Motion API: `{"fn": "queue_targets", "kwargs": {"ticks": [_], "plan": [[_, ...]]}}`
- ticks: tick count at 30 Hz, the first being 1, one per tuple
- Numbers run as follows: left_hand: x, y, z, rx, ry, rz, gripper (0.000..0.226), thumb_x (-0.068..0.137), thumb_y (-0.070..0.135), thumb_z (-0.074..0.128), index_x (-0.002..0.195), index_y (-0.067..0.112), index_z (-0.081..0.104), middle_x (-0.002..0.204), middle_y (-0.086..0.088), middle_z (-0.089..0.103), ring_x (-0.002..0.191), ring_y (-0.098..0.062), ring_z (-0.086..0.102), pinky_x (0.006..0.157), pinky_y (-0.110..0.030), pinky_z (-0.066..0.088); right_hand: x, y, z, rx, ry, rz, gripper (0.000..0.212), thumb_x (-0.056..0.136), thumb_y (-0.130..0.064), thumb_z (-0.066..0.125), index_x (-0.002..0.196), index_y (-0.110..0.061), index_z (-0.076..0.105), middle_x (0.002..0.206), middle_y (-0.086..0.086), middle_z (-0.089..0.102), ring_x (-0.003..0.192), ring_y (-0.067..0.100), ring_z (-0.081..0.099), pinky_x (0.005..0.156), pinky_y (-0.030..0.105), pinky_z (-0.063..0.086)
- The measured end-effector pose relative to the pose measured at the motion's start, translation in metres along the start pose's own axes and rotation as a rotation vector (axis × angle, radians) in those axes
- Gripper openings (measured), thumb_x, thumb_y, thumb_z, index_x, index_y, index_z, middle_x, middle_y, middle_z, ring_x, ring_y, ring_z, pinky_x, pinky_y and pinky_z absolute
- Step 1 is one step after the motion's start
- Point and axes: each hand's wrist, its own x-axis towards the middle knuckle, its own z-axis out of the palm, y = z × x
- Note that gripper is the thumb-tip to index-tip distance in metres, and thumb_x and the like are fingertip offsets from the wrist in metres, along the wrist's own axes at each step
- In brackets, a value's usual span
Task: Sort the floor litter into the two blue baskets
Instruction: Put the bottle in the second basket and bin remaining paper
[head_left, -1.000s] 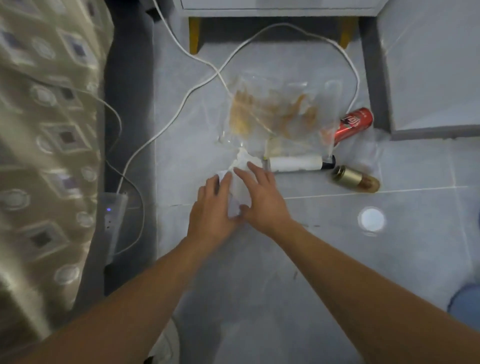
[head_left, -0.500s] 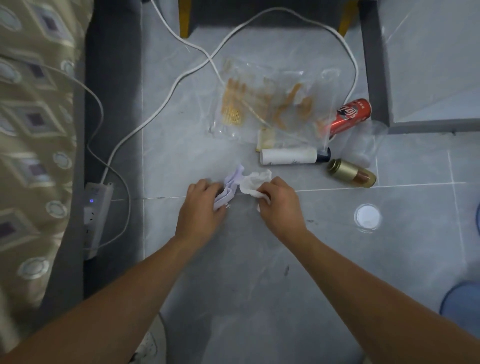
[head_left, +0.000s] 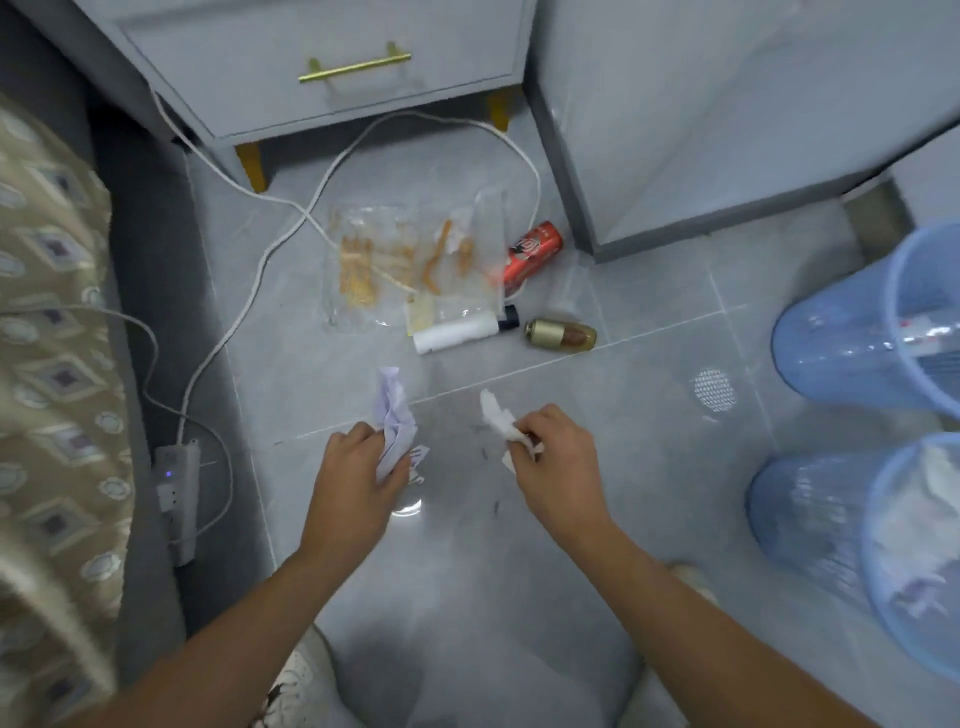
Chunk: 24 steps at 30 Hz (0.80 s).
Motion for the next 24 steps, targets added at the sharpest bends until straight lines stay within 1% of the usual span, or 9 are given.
{"fn": "queue_targets", "kwargs": {"ticks": [2,3,6,9,11,14,18,22,24], "plan": [[-0.014,0.051,-0.005,0.041,-0.025,0.048,0.045,0.091,0.019,0.075,0.07,0.038,0.04,0.073,0.011,0.044,0.076,-0.025,0.05,0.062,-0.028,0.036,-0.02,-0.003,-0.044,0.034,0.052,0.045,0.015,0.082,0.005,0.069,0.077,-0.009,0.07,0.08,0.001,0.058,0.067,0.015,0.056,0.062,0.024,0.046],[-0.022,0.076,-0.007,0.047,-0.051,0.062,0.044,0.091,0.019,0.075,0.069,0.035,0.04,0.074,0.011,0.043,0.077,-0.024,0.048,0.062,-0.028,0.034,-0.029,-0.005,-0.068,0.049,0.084,0.06,0.015,0.082,0.005,0.069,0.077,-0.01,0.07,0.08,0.001,0.058,0.068,0.015,0.056,0.061,0.027,0.046],[-0.038,0.149,0.001,0.069,-0.183,0.166,0.026,0.093,0.025,0.072,0.075,0.017,0.054,0.076,0.006,0.047,0.079,-0.022,0.049,0.063,-0.028,0.037,-0.058,0.0,-0.138,0.056,0.205,0.111,0.015,0.079,0.006,0.071,0.077,-0.01,0.07,0.078,0.001,0.058,0.067,0.013,0.054,0.061,0.022,0.042],[-0.046,0.223,0.024,0.099,-0.24,0.307,0.024,0.093,0.033,0.07,0.085,0.012,0.061,0.079,0.003,0.051,0.081,-0.017,0.047,0.063,-0.023,0.037,-0.091,0.026,-0.196,0.057,0.32,0.149,0.013,0.079,0.004,0.072,0.079,-0.008,0.07,0.078,0.002,0.057,0.066,0.016,0.054,0.062,0.024,0.042],[-0.054,0.273,0.046,0.051,-0.266,0.371,0.02,0.093,0.037,0.07,0.085,0.02,0.062,0.078,0.006,0.052,0.082,-0.016,0.046,0.065,-0.022,0.039,-0.116,0.052,-0.231,0.046,0.381,0.195,0.012,0.08,0.003,0.073,0.08,-0.01,0.07,0.078,0.0,0.056,0.066,0.016,0.054,0.06,0.028,0.044],[-0.069,0.336,0.095,0.013,-0.319,0.466,0.038,0.092,0.035,0.074,0.074,0.038,0.04,0.074,0.017,0.041,0.079,-0.016,0.043,0.062,-0.018,0.032,-0.15,0.096,-0.277,0.001,0.438,0.259,0.014,0.081,0.002,0.073,0.079,-0.011,0.068,0.078,-0.003,0.055,0.068,0.013,0.052,0.062,0.024,0.04],[-0.089,0.383,0.17,0.012,-0.418,0.567,0.031,0.089,0.026,0.077,0.086,0.034,0.048,0.084,0.013,0.046,0.084,-0.013,0.039,0.066,-0.021,0.026,-0.18,0.163,-0.322,-0.043,0.473,0.348,0.015,0.08,0.004,0.072,0.078,-0.01,0.068,0.081,-0.001,0.058,0.071,0.015,0.053,0.063,0.027,0.044],[-0.105,0.405,0.24,0.047,-0.476,0.529,0.028,0.09,0.024,0.075,0.09,0.03,0.048,0.091,0.009,0.043,0.088,-0.012,0.036,0.068,-0.02,0.024,-0.187,0.221,-0.341,-0.106,0.506,0.438,0.016,0.08,0.007,0.073,0.078,-0.009,0.069,0.079,0.0,0.057,0.068,0.015,0.053,0.062,0.015,0.038],[-0.108,0.41,0.272,0.11,-0.478,0.515,0.018,0.09,0.026,0.074,0.095,0.023,0.057,0.094,0.009,0.044,0.093,-0.017,0.042,0.071,-0.022,0.028,-0.183,0.242,-0.342,-0.124,0.513,0.455,0.016,0.08,0.007,0.073,0.078,-0.009,0.069,0.078,0.0,0.056,0.066,0.017,0.052,0.06,0.018,0.039]]}}
